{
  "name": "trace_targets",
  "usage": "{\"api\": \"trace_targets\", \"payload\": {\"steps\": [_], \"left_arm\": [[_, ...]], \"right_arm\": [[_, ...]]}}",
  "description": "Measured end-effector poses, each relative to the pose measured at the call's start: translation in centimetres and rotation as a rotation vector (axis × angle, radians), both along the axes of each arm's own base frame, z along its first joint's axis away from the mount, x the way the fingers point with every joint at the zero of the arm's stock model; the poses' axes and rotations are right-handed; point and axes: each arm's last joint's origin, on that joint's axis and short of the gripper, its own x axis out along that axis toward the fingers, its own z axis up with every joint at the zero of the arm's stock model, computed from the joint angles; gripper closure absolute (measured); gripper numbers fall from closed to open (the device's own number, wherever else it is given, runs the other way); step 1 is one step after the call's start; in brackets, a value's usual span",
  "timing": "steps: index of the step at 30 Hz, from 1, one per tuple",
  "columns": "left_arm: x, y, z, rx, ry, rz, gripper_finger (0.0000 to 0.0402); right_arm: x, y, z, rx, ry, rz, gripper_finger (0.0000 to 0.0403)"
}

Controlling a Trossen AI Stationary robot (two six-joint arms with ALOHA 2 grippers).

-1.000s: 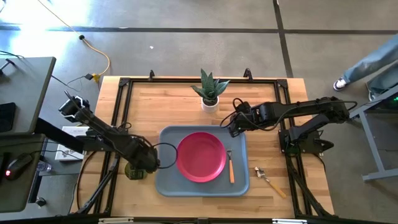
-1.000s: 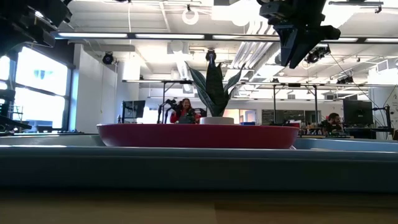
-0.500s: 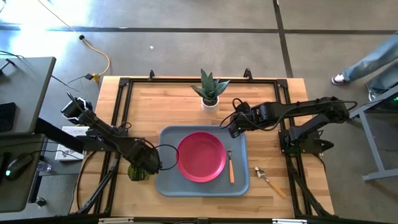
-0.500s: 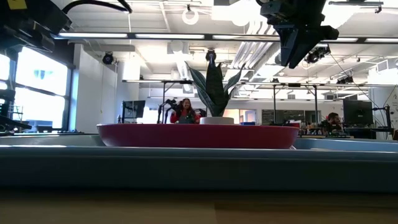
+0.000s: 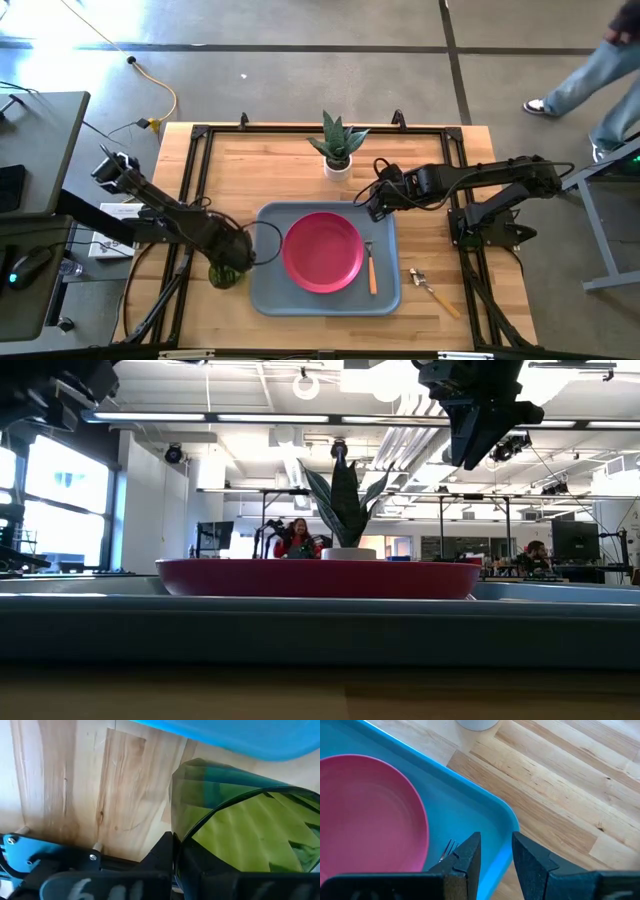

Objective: Pick and place plate/cup/fork/spoon on tray
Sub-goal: Put the green cup top left of the pink plate on the light blue tray

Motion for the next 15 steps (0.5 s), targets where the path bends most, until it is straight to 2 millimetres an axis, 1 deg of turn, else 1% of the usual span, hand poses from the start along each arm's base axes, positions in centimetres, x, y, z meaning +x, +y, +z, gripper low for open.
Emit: {"api": "trace_targets", "payload": {"steps": [9, 15], "left_arm": [[-1.7, 2.0, 3.0, -0.028, -0.158, 0.183, 0.0400], [-2.7, 4.1, 4.8, 0.067, -0.356, 0.369, 0.0400]], "right_arm": [[0.0, 0.0, 0.0, 0.000, -0.005, 0.000, 0.0304], [0.1, 0.0, 0.0, 0.001, -0.011, 0.000, 0.0304]]}}
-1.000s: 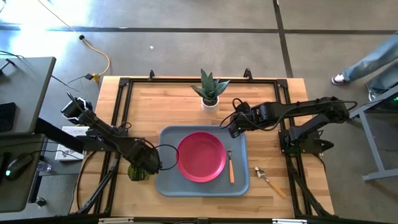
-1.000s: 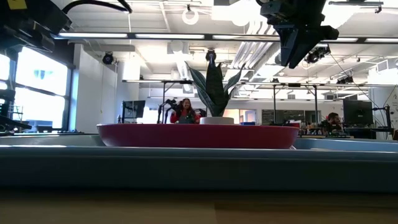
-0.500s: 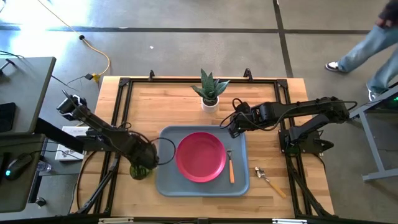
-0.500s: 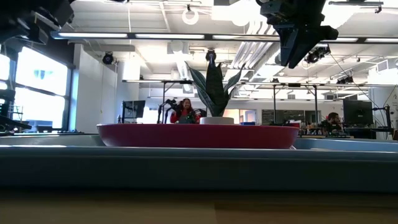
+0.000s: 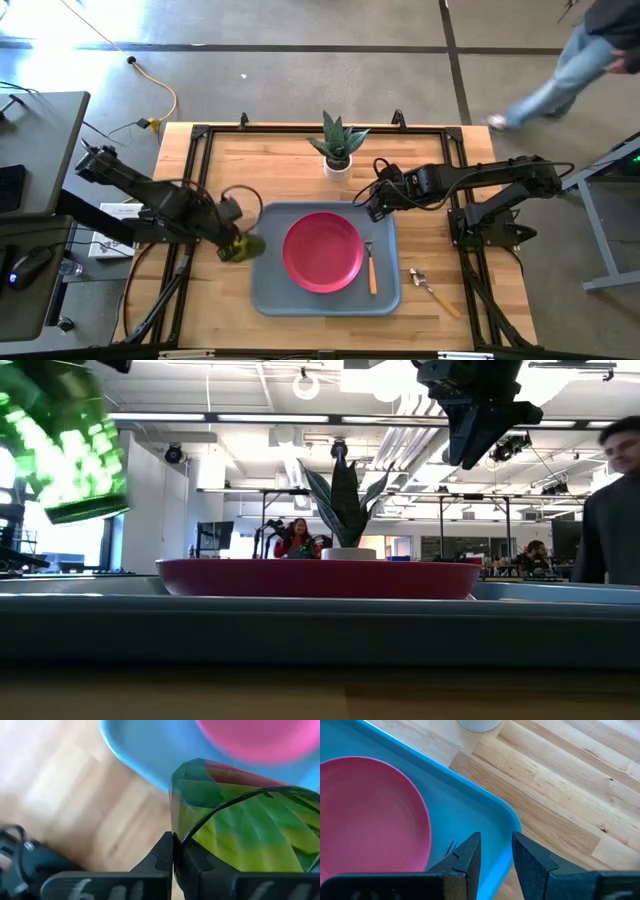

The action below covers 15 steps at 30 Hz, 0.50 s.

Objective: Pick and place plate/cup/fork/spoon on tray
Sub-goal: Put the green cup top left of the pink plate on the light blue tray

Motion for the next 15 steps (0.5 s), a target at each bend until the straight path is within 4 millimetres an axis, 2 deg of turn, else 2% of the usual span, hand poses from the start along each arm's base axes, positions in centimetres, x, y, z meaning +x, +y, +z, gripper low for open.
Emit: {"api": "trace_targets", "payload": {"steps": [6, 15], "left_arm": [[-0.4, 1.7, 1.3, 0.116, -0.164, 0.091, 0.0400], [0.8, 4.0, 2.4, 0.195, -0.270, 0.056, 0.0400]], "right_arm": [[0.0, 0.0, 0.0, 0.000, -0.004, -0.001, 0.0304], [0.4, 0.0, 0.1, 0.013, -0.051, -0.032, 0.0304]]}}
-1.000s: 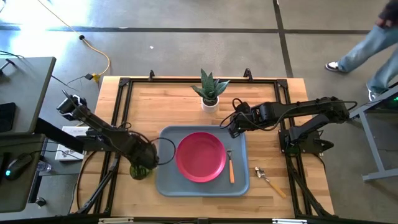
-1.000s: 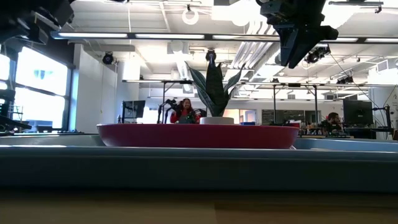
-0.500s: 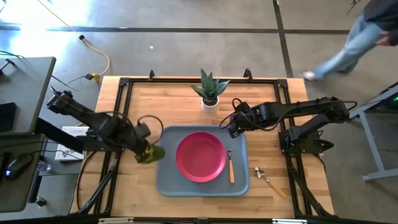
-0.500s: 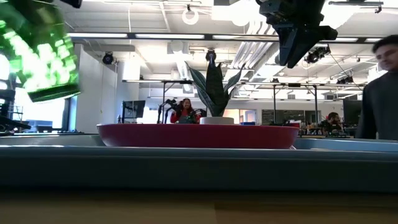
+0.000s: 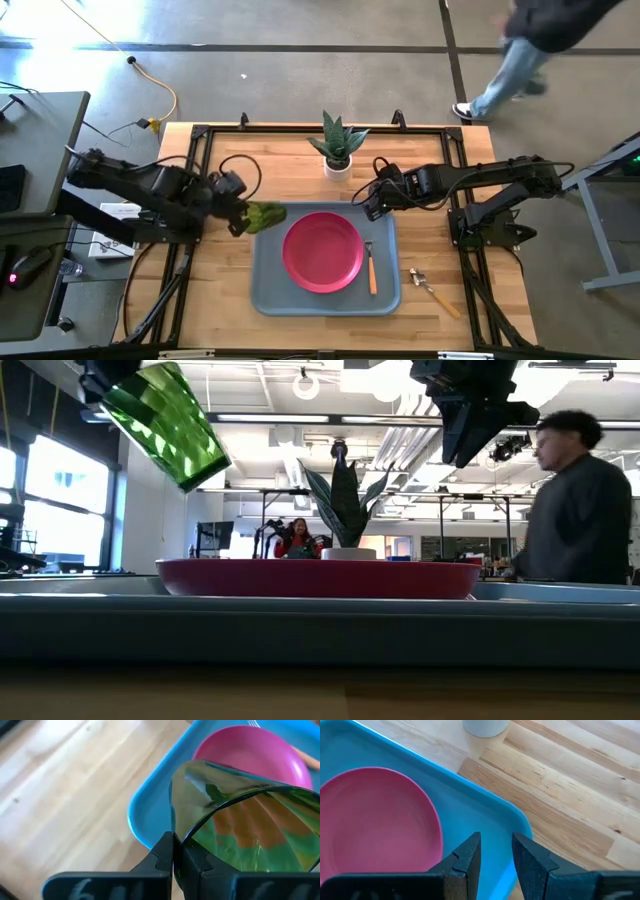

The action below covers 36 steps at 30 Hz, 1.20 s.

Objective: Pick and place plate/cup/fork/spoon on tray
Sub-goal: Put the green cup top left of the pink plate on the light blue tray

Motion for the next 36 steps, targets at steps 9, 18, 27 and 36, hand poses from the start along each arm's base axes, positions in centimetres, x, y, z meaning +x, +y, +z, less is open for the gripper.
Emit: {"api": "trace_targets", "payload": {"steps": [9, 18, 27, 36], "left_arm": [[1.7, 3.6, 0.2, -0.022, 0.094, -0.065, 0.0400], [3.6, 6.3, -1.4, -0.163, 0.178, -0.176, 0.0399], [5.6, 7.0, -3.9, -0.237, 0.305, -0.251, 0.0398], [6.7, 7.2, -5.7, -0.261, 0.421, -0.274, 0.0397]], "right_arm": [[0.0, 0.0, 0.0, 0.020, -0.022, -0.059, 0.0304], [0.0, 0.0, 0.0, 0.038, -0.034, -0.104, 0.0304], [-0.1, 0.0, 0.0, 0.059, -0.035, -0.143, 0.0304], [-0.1, 0.0, 0.0, 0.061, -0.036, -0.142, 0.0304]]}}
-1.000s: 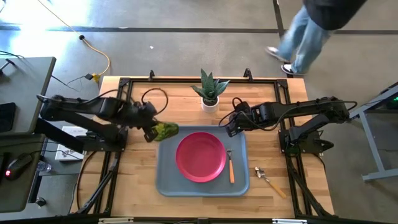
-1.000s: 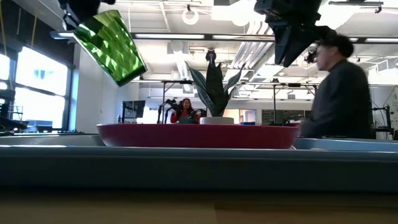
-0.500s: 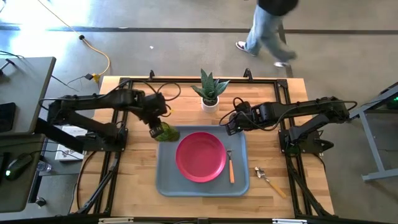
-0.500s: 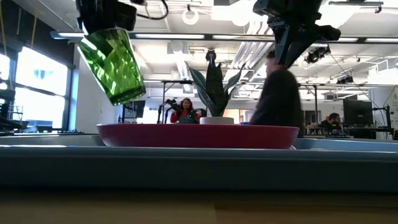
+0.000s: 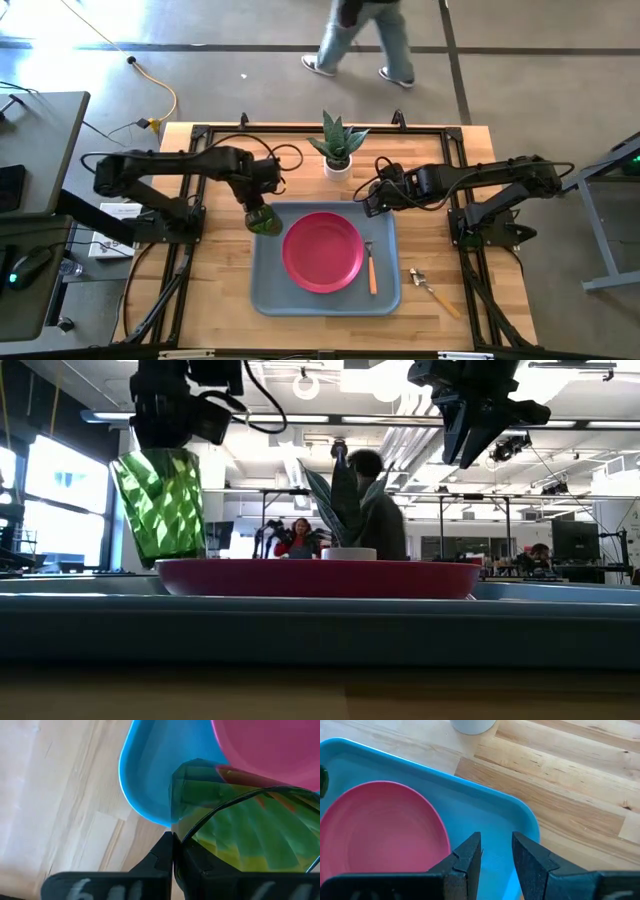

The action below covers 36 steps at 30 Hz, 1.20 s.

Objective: Pick and place plate/cup/fork/spoon on tray
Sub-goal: Put the green cup top left of the pink plate on the light blue tray

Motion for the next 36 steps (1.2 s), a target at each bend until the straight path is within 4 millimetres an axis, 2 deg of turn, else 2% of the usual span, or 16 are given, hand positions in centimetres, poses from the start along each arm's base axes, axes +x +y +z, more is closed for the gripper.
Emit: {"api": "trace_targets", "payload": {"steps": [4, 9, 12, 24, 36], "left_arm": [[0.3, 0.1, 0.2, 0.000, 0.020, -0.029, 0.0397], [1.3, 0.4, 2.6, 0.035, 0.039, -0.060, 0.0397], [2.0, 0.6, 3.1, 0.046, 0.072, -0.080, 0.0397], [4.1, 0.8, 0.9, 0.068, 0.137, -0.083, 0.0397], [5.5, -0.2, -1.2, 0.039, 0.209, -0.119, 0.0397]], "right_arm": [[0.0, 0.0, 0.0, -0.003, -0.001, -0.001, 0.0304], [0.0, 0.0, 0.0, -0.007, -0.001, -0.002, 0.0304], [0.0, 0.0, 0.0, -0.007, -0.002, -0.002, 0.0304], [0.0, 0.0, 0.0, -0.007, -0.002, -0.002, 0.0304], [0.0, 0.0, 0.0, -0.008, 0.001, 0.001, 0.0304]]}}
